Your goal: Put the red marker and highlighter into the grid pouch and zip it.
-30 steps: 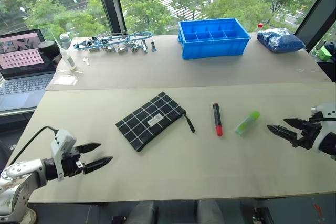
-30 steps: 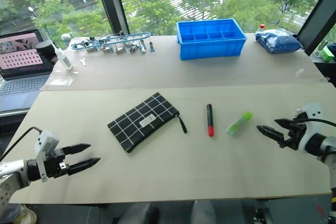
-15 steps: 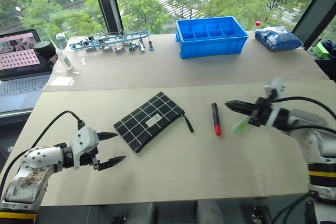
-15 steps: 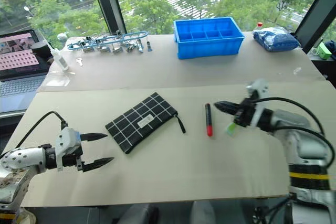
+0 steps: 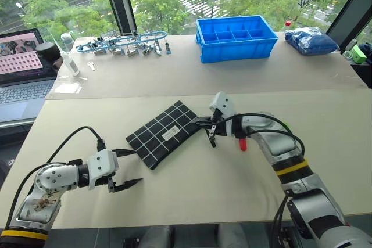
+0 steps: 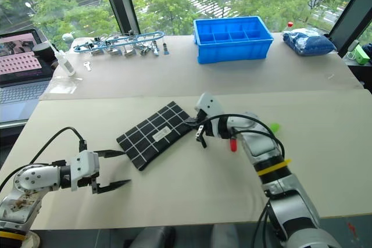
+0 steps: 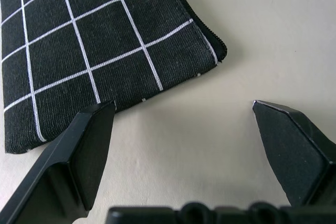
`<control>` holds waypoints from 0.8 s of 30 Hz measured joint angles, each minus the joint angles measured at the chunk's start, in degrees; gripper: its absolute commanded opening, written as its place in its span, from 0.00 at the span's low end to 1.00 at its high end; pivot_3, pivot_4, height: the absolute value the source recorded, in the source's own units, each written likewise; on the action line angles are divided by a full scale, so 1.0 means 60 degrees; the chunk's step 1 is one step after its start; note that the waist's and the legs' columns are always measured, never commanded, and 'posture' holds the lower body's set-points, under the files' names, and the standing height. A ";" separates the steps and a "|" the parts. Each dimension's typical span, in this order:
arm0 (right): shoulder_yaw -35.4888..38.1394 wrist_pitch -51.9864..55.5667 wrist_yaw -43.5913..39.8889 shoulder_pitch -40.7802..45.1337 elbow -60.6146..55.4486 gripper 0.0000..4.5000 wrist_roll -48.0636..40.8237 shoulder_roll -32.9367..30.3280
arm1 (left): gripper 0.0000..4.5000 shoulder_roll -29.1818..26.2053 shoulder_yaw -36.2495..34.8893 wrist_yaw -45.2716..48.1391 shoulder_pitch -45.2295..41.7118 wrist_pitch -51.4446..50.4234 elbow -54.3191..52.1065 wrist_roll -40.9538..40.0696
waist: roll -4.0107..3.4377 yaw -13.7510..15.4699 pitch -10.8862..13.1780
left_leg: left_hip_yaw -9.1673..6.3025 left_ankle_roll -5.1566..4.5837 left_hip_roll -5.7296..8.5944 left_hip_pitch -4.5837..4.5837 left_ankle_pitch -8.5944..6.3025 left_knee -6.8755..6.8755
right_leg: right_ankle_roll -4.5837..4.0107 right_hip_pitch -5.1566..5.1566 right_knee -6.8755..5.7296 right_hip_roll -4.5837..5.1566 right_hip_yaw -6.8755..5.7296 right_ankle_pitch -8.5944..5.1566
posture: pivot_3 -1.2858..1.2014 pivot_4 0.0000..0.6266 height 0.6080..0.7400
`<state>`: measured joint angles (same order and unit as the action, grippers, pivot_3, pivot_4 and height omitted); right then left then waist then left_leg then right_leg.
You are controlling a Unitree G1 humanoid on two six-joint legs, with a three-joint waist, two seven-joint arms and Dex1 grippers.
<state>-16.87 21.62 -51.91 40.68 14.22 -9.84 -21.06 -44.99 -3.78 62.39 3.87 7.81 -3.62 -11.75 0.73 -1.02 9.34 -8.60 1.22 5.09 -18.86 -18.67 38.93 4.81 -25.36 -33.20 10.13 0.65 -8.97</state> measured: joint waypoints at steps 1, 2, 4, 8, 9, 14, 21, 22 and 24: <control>-0.0123 -0.0033 -0.0080 0.0079 0.0049 0.00 0.0056 0.0073 | 1.00 0.0047 0.0014 -0.0055 0.0003 0.0060 0.0001 0.0026 | -0.0001 -0.0004 -0.0001 | 0.0000 0.0000 0.0000 0.0000 0.0000 0.0000 | 0.0000 -0.0001 0.0000 0.0000 0.0000 0.0000 | 0.52 0.24 1.00; -0.0311 -0.0136 -0.0205 0.0172 0.0104 0.00 0.0198 0.0112 | 1.00 0.0102 0.0040 -0.0144 0.0012 0.0171 0.0002 0.0061 | -0.0002 -0.0003 -0.0001 | 0.0000 0.0000 0.0000 0.0000 0.0000 0.0000 | 0.0000 0.0000 -0.0001 0.0000 0.0000 0.0000 | 0.52 0.24 1.00; -0.0564 -0.0346 -0.0351 0.0248 0.0235 0.00 0.0485 0.0113 | 1.00 0.0204 0.0061 -0.0254 0.0042 0.0312 0.0006 0.0104 | -0.0002 0.0009 -0.0002 | 0.0000 0.0000 0.0002 0.0000 0.0000 0.0001 | 0.0001 0.0004 -0.0003 0.0000 -0.0001 0.0001 | 0.52 0.24 1.00; -0.1192 -0.1367 -0.0050 0.0338 0.1033 0.00 0.1612 0.0084 | 1.00 0.0335 0.0125 -0.0488 0.0054 0.0731 0.0144 0.0214 | -0.0012 -0.0002 -0.0008 | 0.0001 0.0000 0.0005 0.0005 0.0000 0.0003 | 0.0004 0.0006 -0.0003 0.0000 0.0000 0.0002 | 0.52 0.24 1.00; -0.1308 -0.1633 0.0271 0.0533 0.1322 0.00 0.1958 0.0205 | 1.00 0.0358 0.0160 -0.0562 0.0015 0.0905 0.0245 0.0299 | -0.0018 -0.0022 -0.0020 | 0.0004 0.0002 0.0004 0.0018 0.0001 0.0002 | 0.0003 0.0012 0.0000 0.0000 0.0000 0.0003 | 0.52 0.24 1.00; -0.1314 -0.2221 0.1842 0.0921 0.2451 0.00 0.3026 0.0754 | 1.00 0.0726 0.0379 -0.1098 -0.0288 0.2146 0.1032 0.0771 | -0.0031 0.0038 -0.0054 | 0.0006 0.0013 0.0002 0.0085 0.0009 -0.0001 | -0.0015 0.0061 -0.0007 0.0000 0.0001 0.0013 | 0.52 0.24 1.00; -0.1260 -0.2664 0.1860 0.0807 0.2607 0.00 0.3328 0.0669 | 1.00 0.1158 0.0857 -0.2312 -0.1363 0.4419 0.2784 0.1917 | -0.0067 0.0060 -0.0083 | 0.0003 -0.0018 -0.0003 0.0112 0.0019 -0.0001 | -0.0037 0.0086 -0.0031 -0.0007 0.0000 0.0056 | 0.52 0.24 1.00; -0.1219 -0.2665 0.1825 0.0780 0.2604 0.00 0.3330 0.0630 | 1.00 0.1239 0.0964 -0.2579 -0.1601 0.4742 0.3103 0.2162 | -0.0074 0.0065 -0.0088 | 0.0002 -0.0016 -0.0003 0.0122 0.0025 -0.0001 | -0.0036 0.0093 -0.0041 -0.0007 0.0001 0.0056 | 0.52 0.24 1.00; -0.1167 -0.2664 0.1805 0.0721 0.2601 0.00 0.3330 0.0601 | 1.00 0.1370 0.1099 -0.2977 -0.1913 0.5178 0.3556 0.2521 | -0.0080 0.0061 -0.0095 | 0.0002 -0.0014 -0.0003 0.0145 0.0028 -0.0001 | -0.0034 0.0111 -0.0060 -0.0007 0.0002 0.0054 | 0.52 0.24 1.00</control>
<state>-23.87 5.64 -41.08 45.00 29.82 10.14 -17.46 -36.77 2.82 44.53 -7.61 38.88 17.71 3.37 0.25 -0.65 8.77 -8.59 1.14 5.07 -17.99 -18.50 38.93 4.60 -24.70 -33.56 10.09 0.66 -8.65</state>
